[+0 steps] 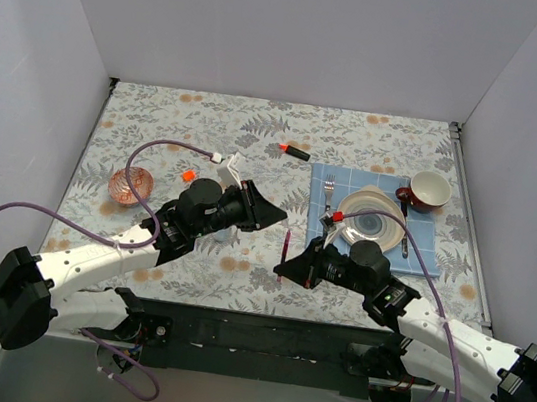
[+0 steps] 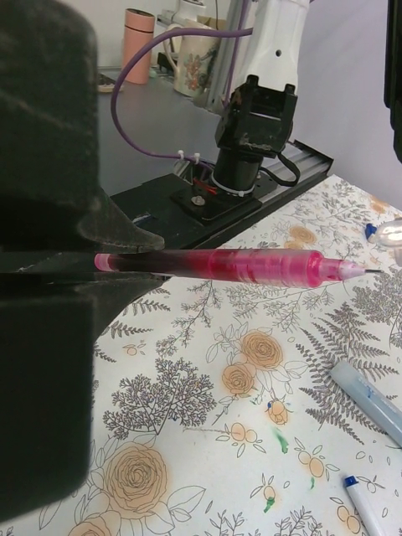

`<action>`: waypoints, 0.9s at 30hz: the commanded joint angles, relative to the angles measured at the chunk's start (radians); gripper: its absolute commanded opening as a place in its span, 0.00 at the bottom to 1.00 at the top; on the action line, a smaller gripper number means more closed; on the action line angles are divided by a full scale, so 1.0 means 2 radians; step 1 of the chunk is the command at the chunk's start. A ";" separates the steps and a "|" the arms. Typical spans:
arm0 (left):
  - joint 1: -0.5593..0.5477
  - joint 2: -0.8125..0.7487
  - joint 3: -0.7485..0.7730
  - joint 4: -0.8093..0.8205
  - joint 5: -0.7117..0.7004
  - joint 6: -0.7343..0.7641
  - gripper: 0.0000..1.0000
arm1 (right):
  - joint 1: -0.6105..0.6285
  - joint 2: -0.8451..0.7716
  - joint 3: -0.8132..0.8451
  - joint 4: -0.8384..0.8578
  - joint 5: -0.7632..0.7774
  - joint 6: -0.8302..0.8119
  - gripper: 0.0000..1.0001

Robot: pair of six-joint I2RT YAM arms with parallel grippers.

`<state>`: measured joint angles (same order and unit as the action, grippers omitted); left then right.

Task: Insert the pens into the pen caps

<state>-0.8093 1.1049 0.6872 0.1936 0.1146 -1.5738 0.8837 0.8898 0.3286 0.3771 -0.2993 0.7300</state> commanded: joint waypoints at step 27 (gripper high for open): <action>-0.003 0.001 0.018 -0.002 0.017 0.015 0.00 | 0.004 0.013 0.012 0.035 -0.019 -0.011 0.01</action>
<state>-0.8093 1.1065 0.6876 0.1917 0.1310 -1.5627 0.8860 0.9173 0.3290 0.3965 -0.3252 0.7265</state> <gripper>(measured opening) 0.165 0.075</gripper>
